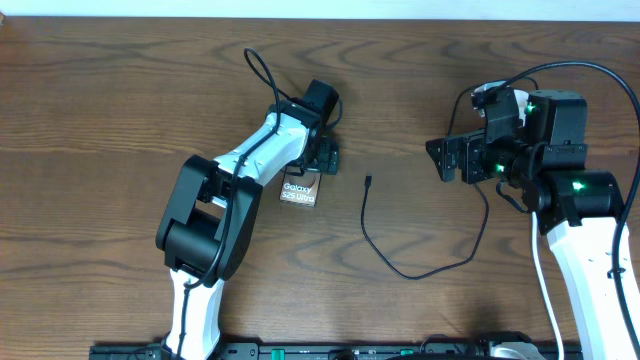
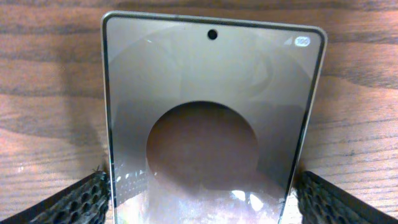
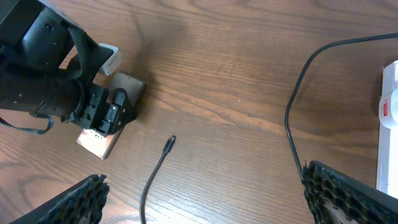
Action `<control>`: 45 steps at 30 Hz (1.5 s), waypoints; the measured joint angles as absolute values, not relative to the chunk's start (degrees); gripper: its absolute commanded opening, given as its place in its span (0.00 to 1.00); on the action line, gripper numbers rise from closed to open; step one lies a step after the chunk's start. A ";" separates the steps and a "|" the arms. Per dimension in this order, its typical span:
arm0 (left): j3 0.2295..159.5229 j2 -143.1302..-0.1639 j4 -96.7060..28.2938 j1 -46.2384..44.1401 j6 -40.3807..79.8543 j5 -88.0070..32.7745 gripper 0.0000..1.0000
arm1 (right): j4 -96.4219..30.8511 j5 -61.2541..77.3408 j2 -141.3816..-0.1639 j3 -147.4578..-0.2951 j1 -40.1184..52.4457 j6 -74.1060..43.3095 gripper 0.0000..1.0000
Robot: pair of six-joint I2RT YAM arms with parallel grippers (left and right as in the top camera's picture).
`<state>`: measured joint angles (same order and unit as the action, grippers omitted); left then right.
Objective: Plug charger to phone and switch on socket
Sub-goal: 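Close the left gripper on the phone and adjust the grip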
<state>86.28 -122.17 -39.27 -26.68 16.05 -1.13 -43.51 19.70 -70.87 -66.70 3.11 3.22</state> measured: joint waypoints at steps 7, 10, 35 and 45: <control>86.28 -122.21 -38.57 -26.68 14.52 -1.10 0.94 | -43.51 19.70 -70.87 -66.70 3.11 3.22 0.99; 86.28 -122.26 -38.44 -26.68 13.82 -1.13 0.94 | -43.51 19.70 -70.87 -66.70 3.11 3.22 0.99; 86.28 -122.26 -38.11 -26.68 11.75 -1.17 0.77 | -43.51 19.70 -70.87 -66.70 3.11 3.22 0.99; 86.28 -122.26 -38.26 -26.68 11.73 -1.15 0.73 | -43.51 19.70 -70.87 -66.70 3.11 3.22 0.99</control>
<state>86.28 -122.26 -38.26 -26.68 11.73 -1.15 -43.51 19.70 -70.87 -66.70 3.11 3.22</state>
